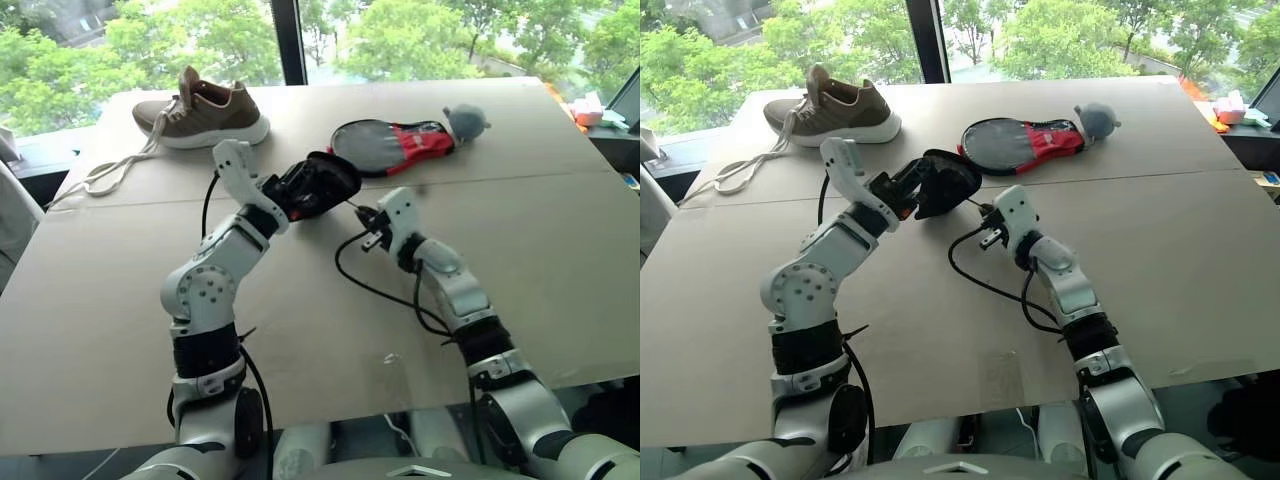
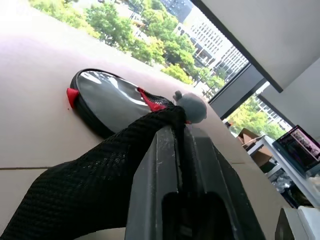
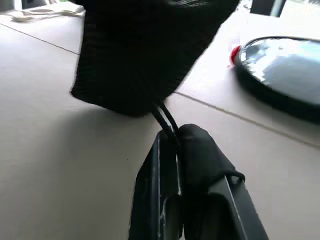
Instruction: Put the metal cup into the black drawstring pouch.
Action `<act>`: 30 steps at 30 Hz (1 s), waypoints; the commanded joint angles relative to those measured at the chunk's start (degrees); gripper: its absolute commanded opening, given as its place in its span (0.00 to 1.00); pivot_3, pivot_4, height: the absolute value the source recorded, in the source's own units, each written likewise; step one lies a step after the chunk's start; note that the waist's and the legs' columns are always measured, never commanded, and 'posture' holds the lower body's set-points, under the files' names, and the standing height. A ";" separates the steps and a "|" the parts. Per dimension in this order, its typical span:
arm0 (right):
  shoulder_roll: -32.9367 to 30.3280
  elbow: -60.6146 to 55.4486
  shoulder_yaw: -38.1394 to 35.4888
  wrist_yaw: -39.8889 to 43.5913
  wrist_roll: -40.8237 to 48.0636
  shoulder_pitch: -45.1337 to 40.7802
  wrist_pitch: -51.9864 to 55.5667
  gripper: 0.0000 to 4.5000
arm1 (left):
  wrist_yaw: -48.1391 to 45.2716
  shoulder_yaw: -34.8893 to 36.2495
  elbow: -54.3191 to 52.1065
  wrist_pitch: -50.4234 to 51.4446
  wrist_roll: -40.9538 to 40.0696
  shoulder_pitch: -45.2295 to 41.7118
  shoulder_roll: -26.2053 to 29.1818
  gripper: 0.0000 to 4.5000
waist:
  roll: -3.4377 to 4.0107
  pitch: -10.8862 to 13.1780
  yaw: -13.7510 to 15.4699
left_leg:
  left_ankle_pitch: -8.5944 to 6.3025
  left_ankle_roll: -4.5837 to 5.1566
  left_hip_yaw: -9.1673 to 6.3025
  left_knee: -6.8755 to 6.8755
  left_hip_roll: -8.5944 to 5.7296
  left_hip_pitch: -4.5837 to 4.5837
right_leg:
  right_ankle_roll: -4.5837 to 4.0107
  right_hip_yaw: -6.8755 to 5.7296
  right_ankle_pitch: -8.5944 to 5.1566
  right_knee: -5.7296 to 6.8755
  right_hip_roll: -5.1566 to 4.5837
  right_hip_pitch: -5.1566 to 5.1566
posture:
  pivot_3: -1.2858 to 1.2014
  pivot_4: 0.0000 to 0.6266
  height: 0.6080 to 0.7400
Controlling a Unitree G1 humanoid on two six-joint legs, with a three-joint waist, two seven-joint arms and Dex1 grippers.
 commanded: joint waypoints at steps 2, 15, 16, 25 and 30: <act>-5.40 0.46 -0.41 -4.44 -7.40 -7.55 -13.22 0.00 | -2.42 1.01 -4.75 -3.34 -2.97 0.76 0.27 0.50 | 0.00 0.00 -0.19 | 0.00 0.00 0.00 -0.01 0.01 0.00 | 0.00 0.00 0.00 0.01 0.02 -0.01 | 0.52 0.24 1.00; -16.57 6.79 3.67 -7.43 -21.03 -26.28 -33.88 0.00 | -10.83 -4.57 -10.88 -2.26 -6.96 -3.95 9.81 0.91 | -0.03 0.02 -0.01 | 0.02 -0.03 0.07 -0.04 0.02 -0.16 | 0.00 0.06 0.00 -0.01 0.01 -0.18 | 0.52 0.24 1.00; -16.56 6.47 3.84 -7.06 -21.00 -27.01 -34.20 0.00 | -11.80 -5.79 -9.82 -3.36 -5.30 -4.83 10.21 0.91 | -0.03 0.02 0.00 | 0.02 -0.03 0.07 -0.04 0.02 -0.16 | 0.00 0.07 0.00 -0.01 0.01 -0.18 | 0.52 0.24 1.00; -14.59 0.91 3.77 -4.16 -19.46 -29.33 -33.13 0.00 | -17.88 -12.50 1.16 -12.68 6.63 -10.49 9.73 0.91 | -0.03 0.03 -0.11 | 0.02 -0.03 0.10 -0.07 0.02 -0.16 | 0.00 0.07 0.00 -0.01 0.02 -0.20 | 0.52 0.24 1.00; -13.58 -1.24 3.48 -3.28 -18.77 -29.66 -31.67 0.00 | -20.15 -13.47 3.71 -15.00 8.71 -11.89 8.55 0.91 | -0.02 0.03 -0.05 | 0.02 -0.03 0.11 -0.11 0.03 -0.24 | 0.00 0.07 0.00 0.02 0.02 -0.31 | 0.52 0.24 1.00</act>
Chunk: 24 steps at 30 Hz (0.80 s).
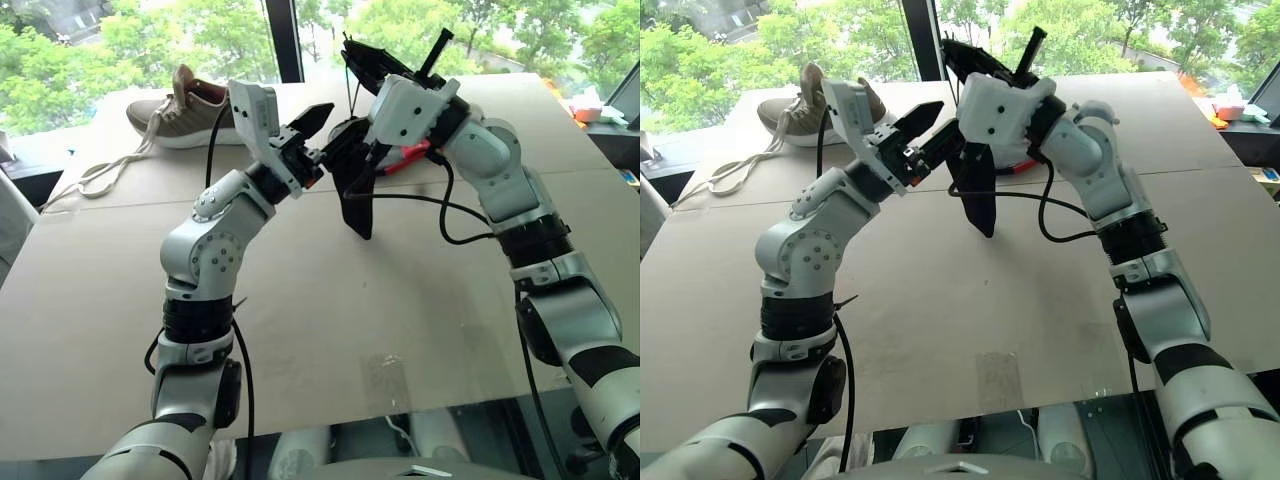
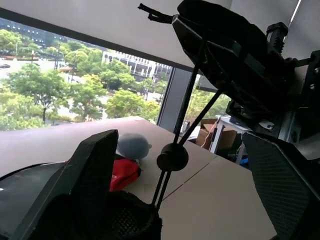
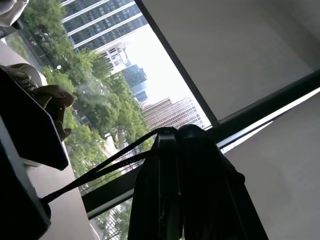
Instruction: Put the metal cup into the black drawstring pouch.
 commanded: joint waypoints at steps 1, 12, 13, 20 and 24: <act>0.33 -3.72 -0.95 0.44 1.31 -2.73 0.65 0.00 | -1.80 -0.17 0.06 -2.56 0.79 -1.89 -0.86 0.91 | 0.00 0.00 0.00 | 0.00 0.00 0.00 0.00 0.00 0.00 | 0.00 0.01 0.00 0.00 -0.01 0.00 | 0.52 0.24 1.00; 0.73 -6.05 -1.16 1.01 1.44 -2.42 2.62 0.00 | -3.14 0.11 0.47 -1.62 0.02 -1.56 -2.07 0.13 | 0.00 0.00 0.02 | 0.00 0.00 0.00 0.01 0.00 0.00 | 0.00 0.01 0.00 0.03 -0.01 -0.01 | 0.52 0.24 1.00; 0.78 -6.17 -1.17 0.99 1.46 -2.42 2.74 0.00 | -3.10 0.12 0.39 -1.29 -0.15 -1.50 -2.04 0.04 | 0.00 0.00 0.02 | 0.00 0.00 0.00 0.01 0.00 0.00 | 0.00 0.01 0.00 0.03 -0.01 -0.01 | 0.52 0.24 1.00; 1.06 -6.67 -2.64 0.30 2.72 -3.92 3.98 0.00 | -3.00 -1.10 0.31 -0.45 1.84 -0.39 -0.92 0.04 | 0.00 0.00 0.01 | 0.00 0.00 0.00 0.01 0.00 0.00 | 0.00 0.01 0.00 0.03 -0.01 -0.01 | 0.52 0.24 1.00; 1.14 -6.09 -5.80 -2.11 4.72 -7.27 6.06 0.00 | -4.25 -5.04 1.85 -1.17 8.60 2.14 3.35 0.04 | 0.02 0.01 -0.04 | 0.00 0.00 0.01 0.01 -0.01 0.00 | 0.00 0.01 0.00 0.06 -0.01 -0.03 | 0.52 0.24 1.00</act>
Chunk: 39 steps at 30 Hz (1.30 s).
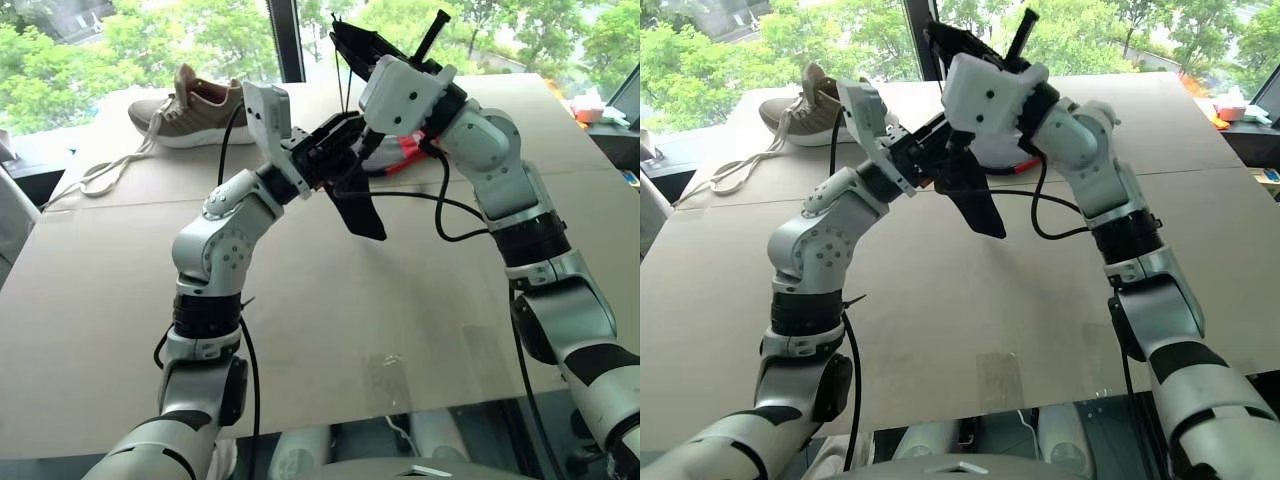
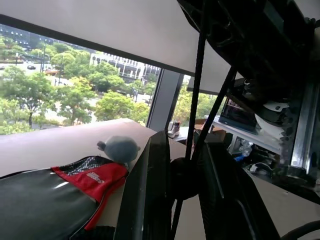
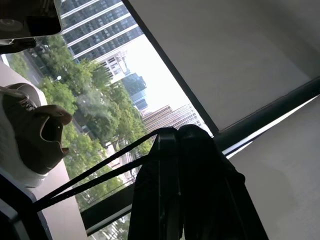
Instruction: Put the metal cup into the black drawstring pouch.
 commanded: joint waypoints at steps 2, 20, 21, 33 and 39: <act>0.16 -2.53 -7.28 -4.92 4.50 -6.62 2.61 0.00 | -1.63 -2.90 1.36 -1.21 6.48 3.27 3.97 0.04 | 0.02 0.01 -0.11 | 0.00 0.00 0.01 -0.01 0.01 0.00 | 0.00 0.02 0.00 0.02 0.01 -0.02 | 0.52 0.24 1.00; 4.94 -3.10 -19.92 -15.89 22.57 -11.12 14.24 0.00 | -3.27 -5.64 3.94 -3.49 13.05 9.11 6.71 0.04 | 0.03 0.02 -0.09 | 0.00 0.00 0.04 -0.11 0.02 -0.04 | -0.01 0.03 0.00 0.02 -0.02 -0.12 | 0.52 0.24 1.00; 4.96 -3.75 -19.09 -14.72 22.87 -10.60 14.80 0.00 | -3.64 -5.61 4.03 -4.27 13.20 9.13 6.72 0.04 | 0.03 0.02 -0.08 | 0.00 0.00 0.05 -0.11 0.02 -0.04 | -0.01 0.04 0.00 0.02 -0.02 -0.12 | 0.52 0.24 1.00; 8.35 -13.37 -13.01 -2.99 29.24 -5.47 22.20 0.00 | -9.82 0.80 0.52 -2.76 4.77 10.67 7.09 0.98 | 0.10 0.01 -0.10 | -0.01 0.02 0.05 -0.06 0.04 -0.07 | 0.00 0.02 0.00 0.14 -0.01 -0.17 | 0.52 0.24 1.00; 9.26 -14.67 -12.66 -1.44 30.16 -3.89 25.10 0.00 | -8.01 5.36 2.76 -4.37 6.67 11.62 9.27 0.98 | 0.10 0.01 -0.10 | -0.04 0.09 0.05 0.04 0.04 0.00 | -0.02 0.04 -0.01 0.43 -0.02 -0.18 | 0.52 0.24 1.00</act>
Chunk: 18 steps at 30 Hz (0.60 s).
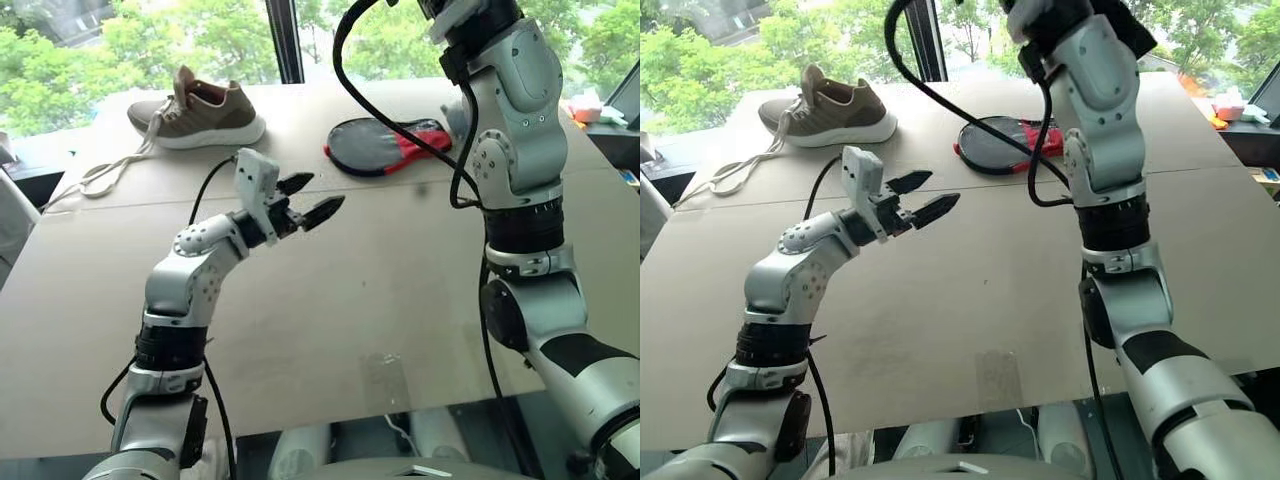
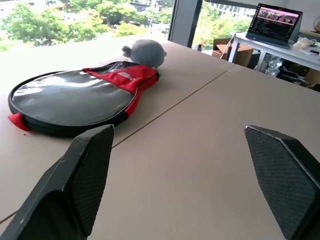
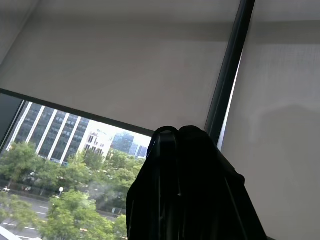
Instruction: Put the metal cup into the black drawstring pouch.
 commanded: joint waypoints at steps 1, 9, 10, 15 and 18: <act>0.31 -3.02 -0.35 0.73 1.12 -0.22 1.02 0.00 | 1.19 3.87 0.28 -2.72 0.96 -0.04 1.55 0.98 | 0.00 0.00 0.00 | 0.00 0.00 0.00 0.00 0.00 0.01 | 0.00 0.00 0.00 0.03 0.00 0.00 | 0.52 0.24 1.00; -4.17 -5.63 -3.03 2.52 2.84 3.64 7.22 0.19 | 1.91 14.87 3.10 -3.62 -0.14 2.37 8.17 0.99 | -0.01 0.00 0.06 | 0.04 -0.06 0.00 0.00 0.00 0.00 | -0.01 0.00 0.00 0.06 -0.01 -0.02 | 0.52 0.24 1.00; -5.47 -6.12 -3.35 3.18 2.96 5.19 8.15 0.27 | 1.75 15.67 3.16 -3.48 -0.13 3.28 8.91 0.99 | -0.01 0.00 0.13 | 0.04 -0.07 -0.02 0.00 0.00 -0.01 | 0.00 -0.02 0.00 0.06 -0.01 -0.01 | 0.52 0.24 1.00; -17.25 -5.28 -2.85 13.18 2.58 24.82 13.02 0.80 | -0.06 17.79 -1.13 -1.22 -1.25 13.26 10.81 0.99 | -0.17 -0.11 0.52 | 0.01 -0.02 -0.02 -0.05 -0.02 -0.01 | 0.01 -0.05 0.00 -0.42 -0.08 0.18 | 0.52 0.24 1.00; -21.60 -2.76 -4.12 15.89 2.02 35.11 11.81 0.90 | 0.89 18.44 -2.96 -1.27 -1.22 18.76 9.58 0.99 | -0.11 -0.04 0.60 | -0.06 0.09 0.01 -0.04 -0.04 -0.10 | 0.02 -0.05 0.00 -0.53 -0.17 0.19 | 0.52 0.24 1.00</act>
